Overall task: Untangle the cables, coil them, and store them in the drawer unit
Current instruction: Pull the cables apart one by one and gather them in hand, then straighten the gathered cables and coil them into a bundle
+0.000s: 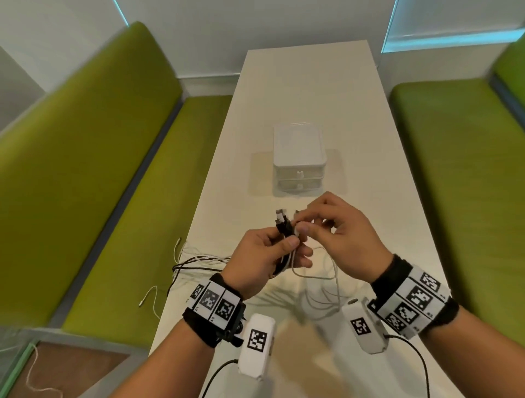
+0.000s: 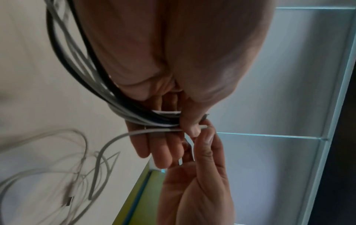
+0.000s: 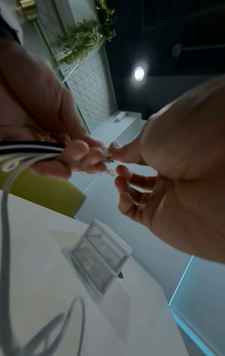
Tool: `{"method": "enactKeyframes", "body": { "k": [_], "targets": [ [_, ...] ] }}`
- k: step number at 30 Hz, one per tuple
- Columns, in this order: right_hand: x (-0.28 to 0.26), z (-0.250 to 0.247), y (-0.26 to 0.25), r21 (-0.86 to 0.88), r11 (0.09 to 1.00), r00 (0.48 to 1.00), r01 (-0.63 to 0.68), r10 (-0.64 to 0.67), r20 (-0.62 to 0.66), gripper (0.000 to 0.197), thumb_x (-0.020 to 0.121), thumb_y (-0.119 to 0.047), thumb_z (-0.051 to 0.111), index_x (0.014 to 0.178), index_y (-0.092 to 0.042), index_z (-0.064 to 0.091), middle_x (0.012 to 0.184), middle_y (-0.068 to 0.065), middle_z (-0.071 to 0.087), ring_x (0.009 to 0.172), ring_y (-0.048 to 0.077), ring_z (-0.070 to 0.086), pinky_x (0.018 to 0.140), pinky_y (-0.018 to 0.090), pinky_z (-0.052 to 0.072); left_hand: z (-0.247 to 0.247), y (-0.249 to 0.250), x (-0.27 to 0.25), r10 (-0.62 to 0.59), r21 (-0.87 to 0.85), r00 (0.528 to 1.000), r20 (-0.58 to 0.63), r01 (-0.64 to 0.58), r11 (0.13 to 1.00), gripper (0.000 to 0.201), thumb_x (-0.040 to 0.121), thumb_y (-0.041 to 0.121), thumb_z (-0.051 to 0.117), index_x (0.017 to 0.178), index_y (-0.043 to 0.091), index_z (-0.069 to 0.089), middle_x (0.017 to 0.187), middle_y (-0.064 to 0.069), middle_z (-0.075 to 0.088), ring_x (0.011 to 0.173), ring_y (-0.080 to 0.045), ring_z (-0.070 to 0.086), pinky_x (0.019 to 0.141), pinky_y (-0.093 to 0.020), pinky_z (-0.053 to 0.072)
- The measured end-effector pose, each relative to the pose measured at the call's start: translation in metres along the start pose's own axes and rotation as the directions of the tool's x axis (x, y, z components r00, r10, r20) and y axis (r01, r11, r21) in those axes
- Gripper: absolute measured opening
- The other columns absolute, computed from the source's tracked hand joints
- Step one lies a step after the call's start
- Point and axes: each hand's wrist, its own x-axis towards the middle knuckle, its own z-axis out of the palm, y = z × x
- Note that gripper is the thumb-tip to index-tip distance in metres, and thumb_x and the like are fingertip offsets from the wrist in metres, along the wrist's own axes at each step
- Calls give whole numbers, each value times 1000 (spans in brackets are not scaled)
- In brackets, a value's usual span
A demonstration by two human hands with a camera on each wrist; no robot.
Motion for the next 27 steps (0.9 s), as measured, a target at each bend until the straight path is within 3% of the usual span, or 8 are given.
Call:
{"method": "enactKeyframes", "body": {
  "k": [4,7,9,14,19,23,25,27],
  "targets": [
    [-9,18,-1,168,985,991,-49,68,-112,21,90,-22,75,107,-33,72,93,0,63,79,13,66,73,26,54,5,6,5,23,28,999,-27,-22,999,18,92,16,59,99,-1,62,67,-7,59,58,-20,57,74,-38,57],
    [-24,41,0,383,906,983,-180,177,44,44,93,-27,71,129,-34,45,112,6,61,81,29,70,76,41,62,9,16,10,107,-59,987,-119,-115,992,16,103,17,44,95,7,53,68,-7,60,61,-21,56,60,-29,51],
    [-31,47,9,416,859,953,-299,245,179,47,94,-29,69,130,-31,39,112,12,62,72,31,69,70,45,61,3,20,14,177,-55,969,-172,-188,981,22,109,18,34,94,8,47,67,-8,55,63,-26,59,66,-36,54],
    [-22,25,29,-113,978,967,-176,194,164,2,93,-31,70,93,-29,70,61,-2,62,58,16,58,66,37,51,-19,17,16,231,436,958,-170,-137,890,21,110,29,35,95,20,45,62,7,37,52,-13,37,63,-44,48],
    [-8,3,27,-711,673,955,-205,297,6,79,61,-95,53,52,-17,43,45,-4,43,47,14,45,52,34,36,-20,18,9,170,874,984,50,-126,470,22,107,34,38,126,22,44,85,11,56,70,-6,53,72,-43,52],
    [-8,6,37,-498,865,996,-67,85,14,39,87,-60,63,72,-25,55,68,-9,52,63,8,49,60,32,38,-9,6,6,-19,916,993,120,-103,387,45,94,28,57,136,25,40,99,12,71,70,3,60,83,-41,53],
    [-7,1,42,-338,941,997,-23,47,64,17,93,-40,67,82,-27,62,69,-10,51,64,8,48,63,30,37,-11,5,5,24,909,994,109,-110,401,41,94,35,63,130,28,45,85,13,71,71,-1,64,75,-34,53],
    [-8,-9,45,-315,944,988,-102,133,79,20,90,-46,69,78,-30,68,58,-10,55,56,8,48,60,31,41,-20,13,5,163,924,986,15,-76,375,25,95,39,65,113,28,53,73,11,63,68,-6,60,67,-30,47]
  ]
}}
